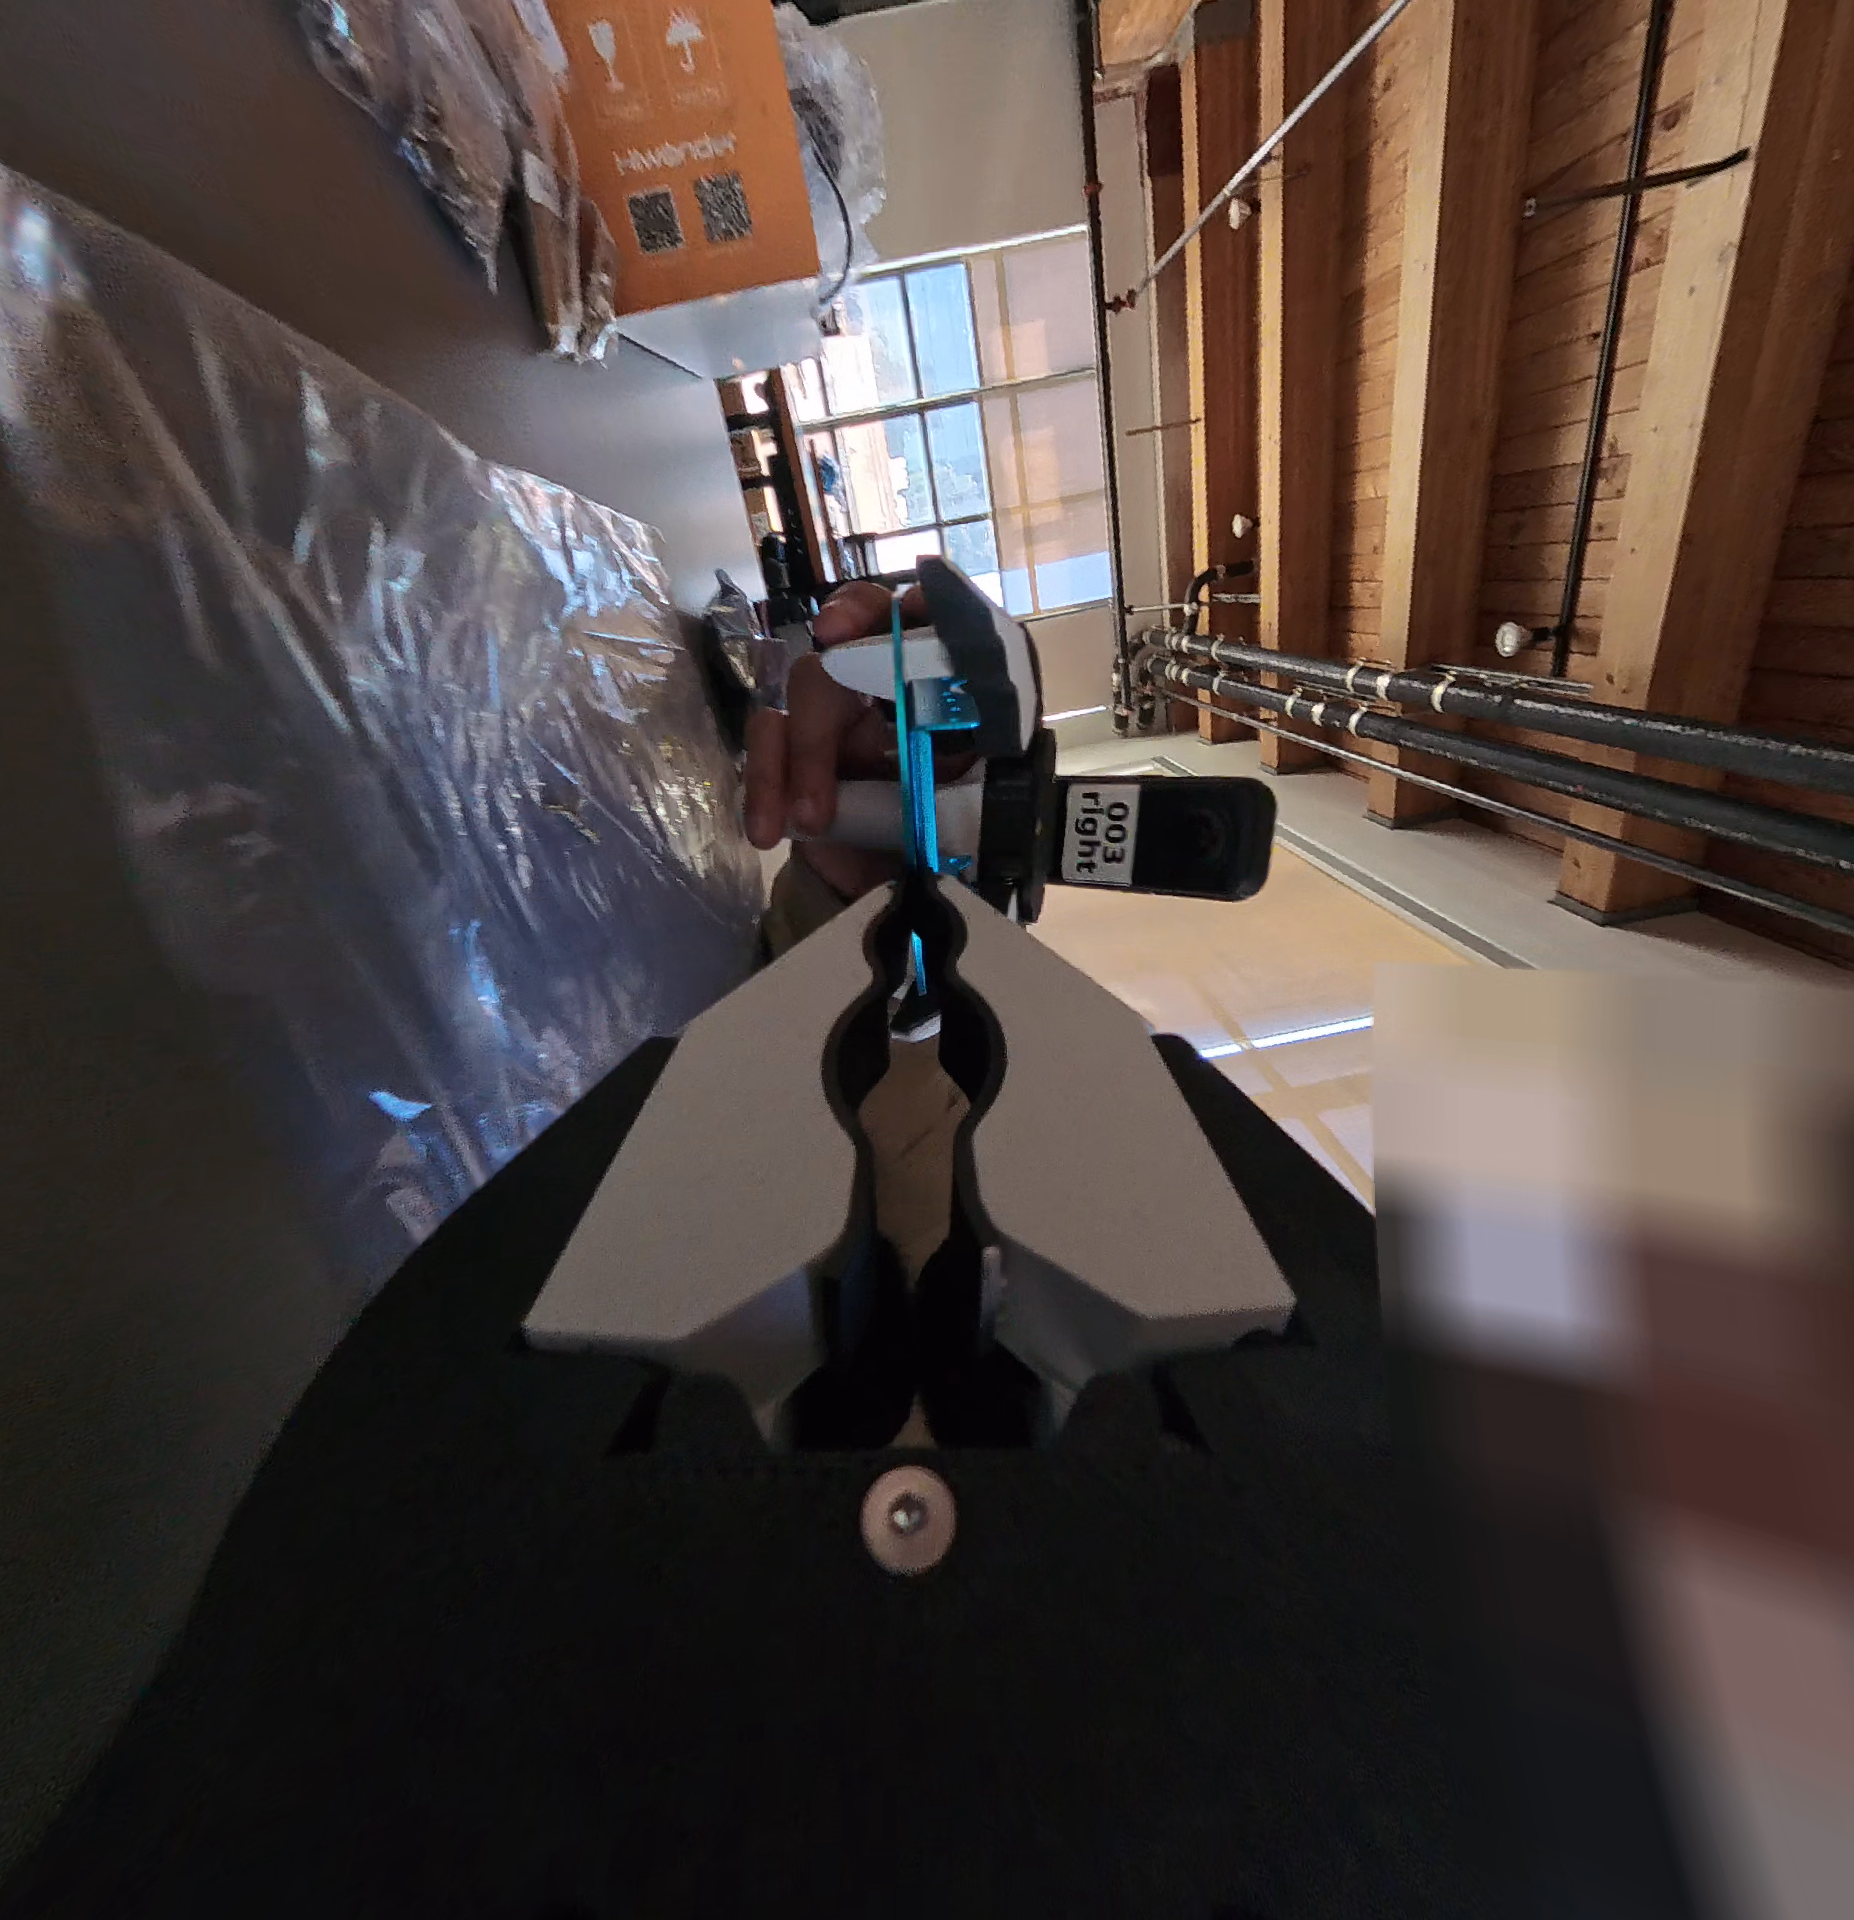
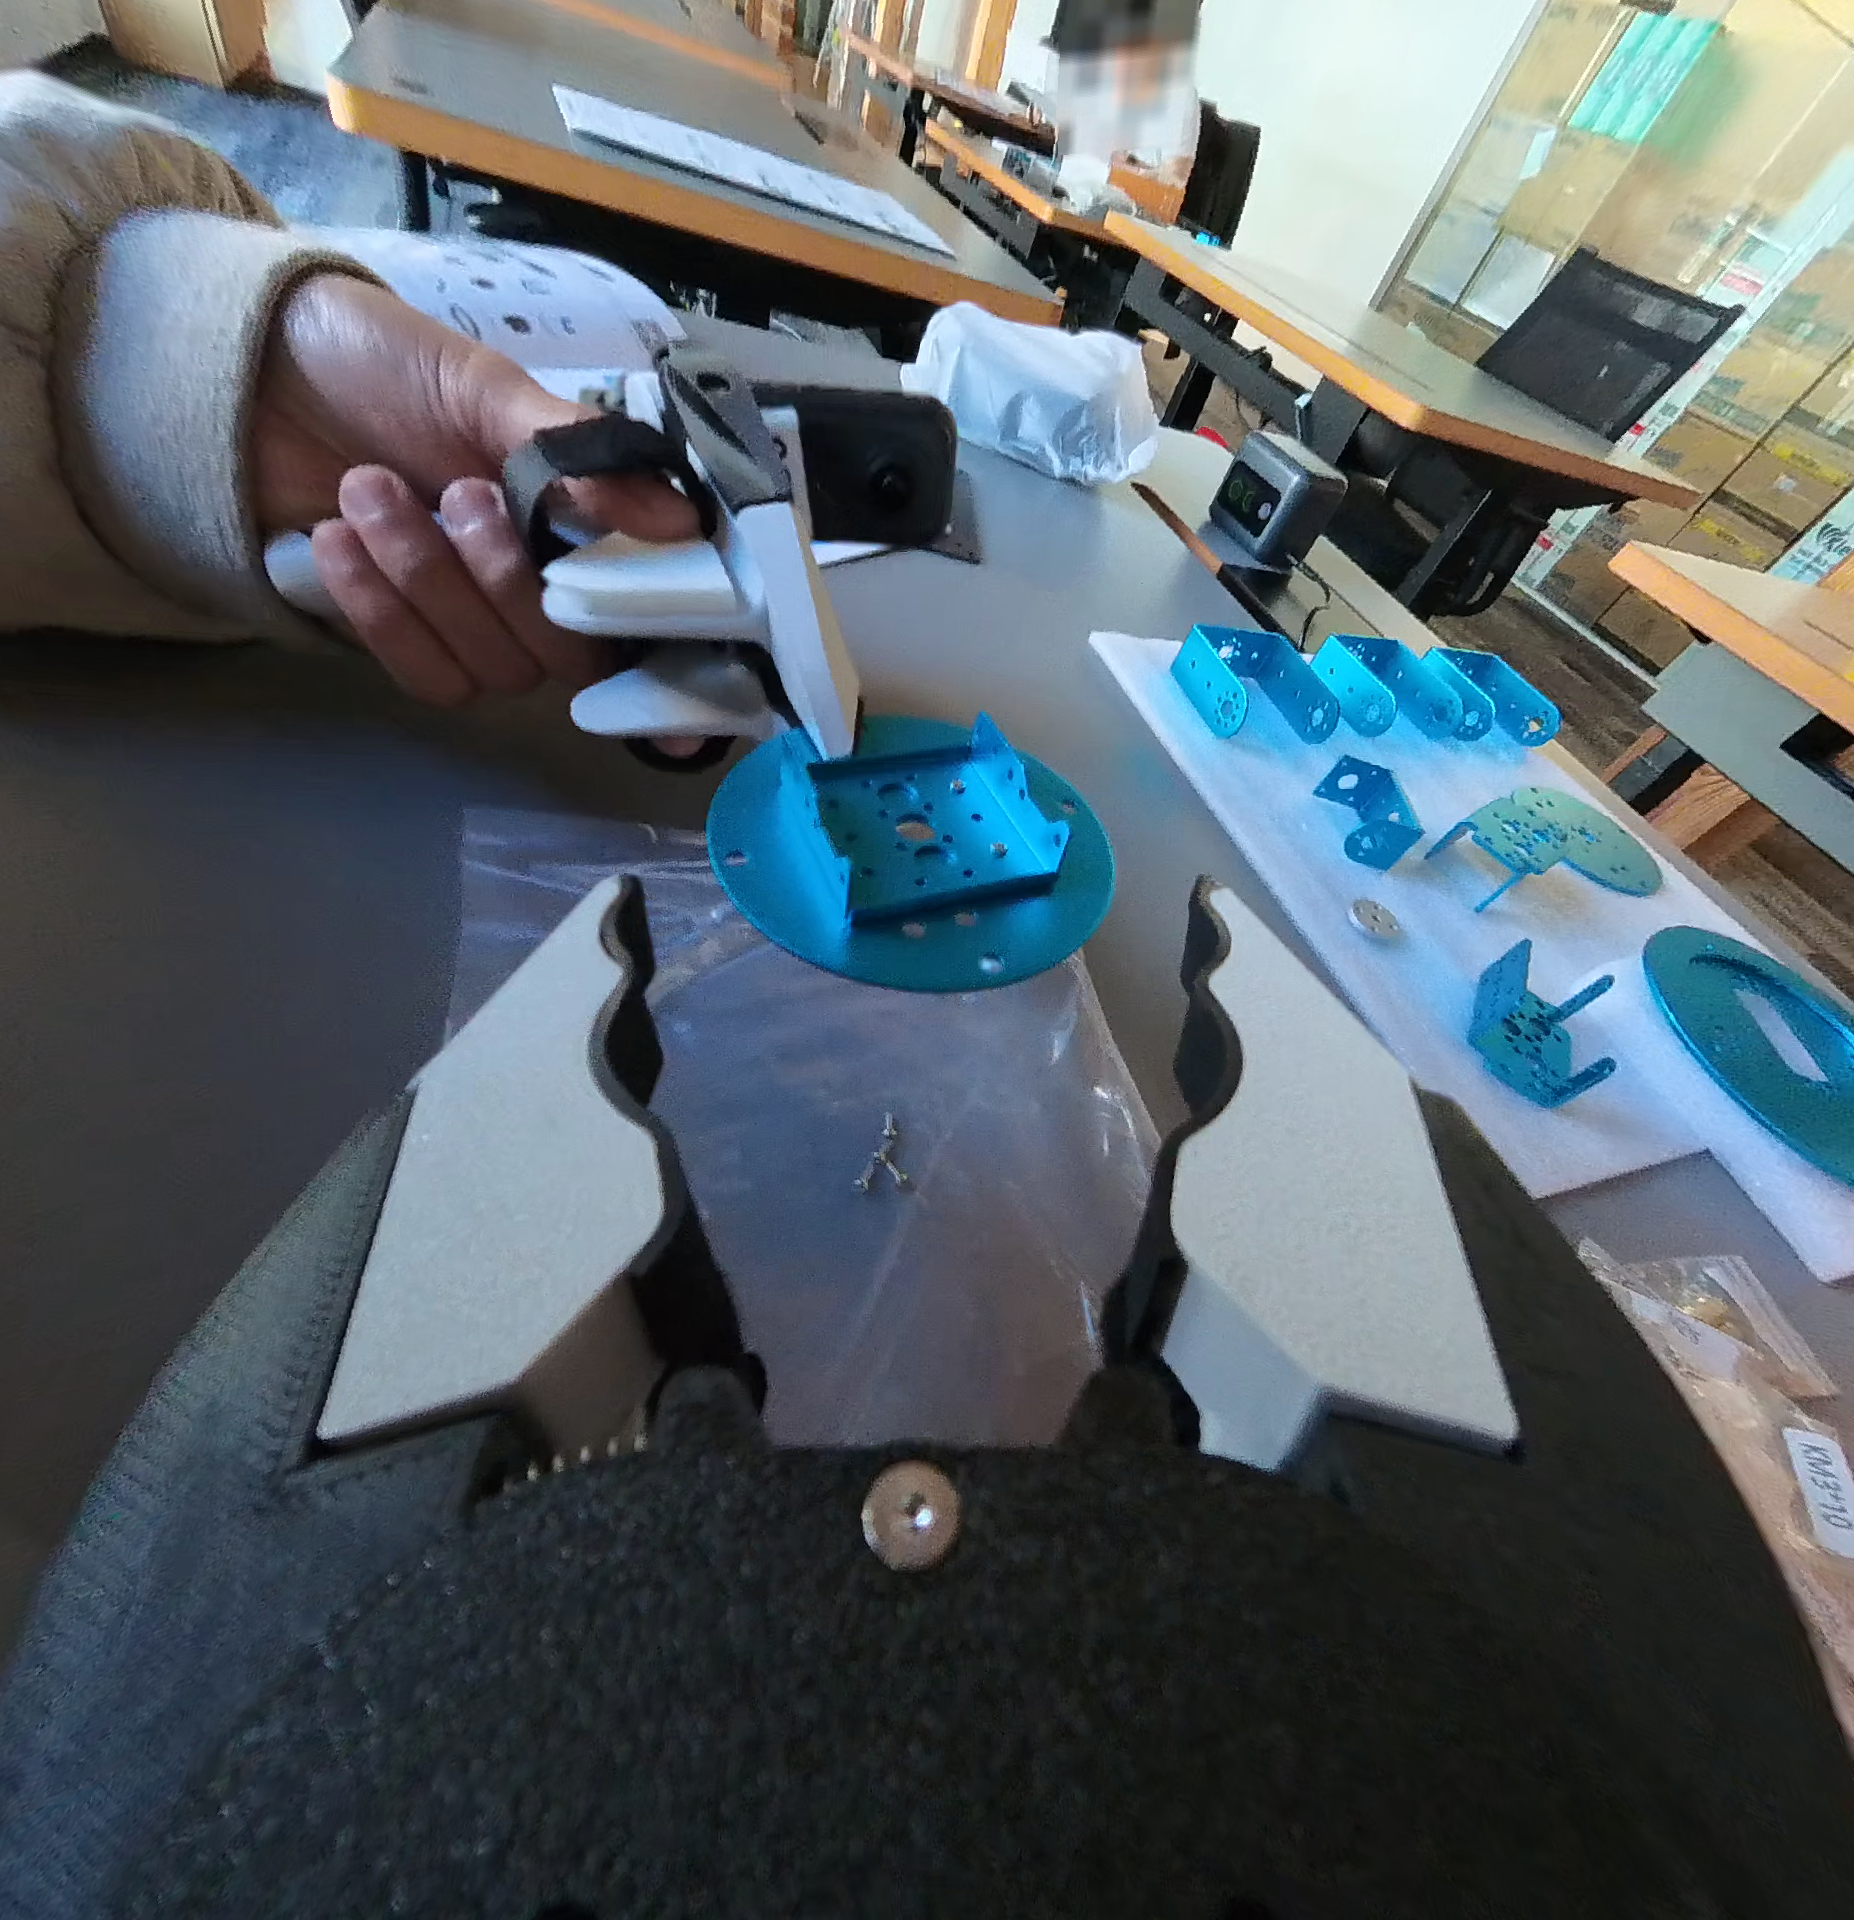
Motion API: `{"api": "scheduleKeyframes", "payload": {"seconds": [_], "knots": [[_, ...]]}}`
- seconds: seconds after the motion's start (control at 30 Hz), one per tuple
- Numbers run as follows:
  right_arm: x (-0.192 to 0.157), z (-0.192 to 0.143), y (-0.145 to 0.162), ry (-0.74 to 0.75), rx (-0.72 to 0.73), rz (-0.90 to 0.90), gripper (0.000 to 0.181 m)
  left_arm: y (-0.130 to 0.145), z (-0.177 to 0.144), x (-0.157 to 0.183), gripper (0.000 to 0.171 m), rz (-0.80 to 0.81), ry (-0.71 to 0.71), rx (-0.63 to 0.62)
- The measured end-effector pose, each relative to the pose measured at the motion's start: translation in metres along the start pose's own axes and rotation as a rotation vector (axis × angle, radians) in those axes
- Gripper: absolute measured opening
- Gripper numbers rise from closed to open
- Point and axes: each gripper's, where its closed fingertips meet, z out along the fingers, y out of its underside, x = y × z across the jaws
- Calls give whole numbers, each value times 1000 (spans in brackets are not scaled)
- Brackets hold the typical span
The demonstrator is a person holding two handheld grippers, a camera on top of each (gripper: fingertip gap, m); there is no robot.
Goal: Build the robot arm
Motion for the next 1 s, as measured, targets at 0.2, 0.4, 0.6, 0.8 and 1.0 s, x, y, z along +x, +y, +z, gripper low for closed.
{"api": "scheduleKeyframes", "payload": {"seconds": [0.2,0.4,0.6,0.8,1.0], "knots": [[-10,4,-4,-44,32,42,101,9,6,8,0,-23,55,-40],[-13,9,-1,-50,31,62,98,15,10,10,0,-17,63,-64],[0,-7,14,-33,-92,33,80,-1,-2,4,0,23,10,6],[27,-42,54,-36,-343,197,36,-26,-22,-7,0,79,-101,129],[-1,-22,72,-127,-478,194,21,-30,-24,-10,0,88,-118,152]]}}
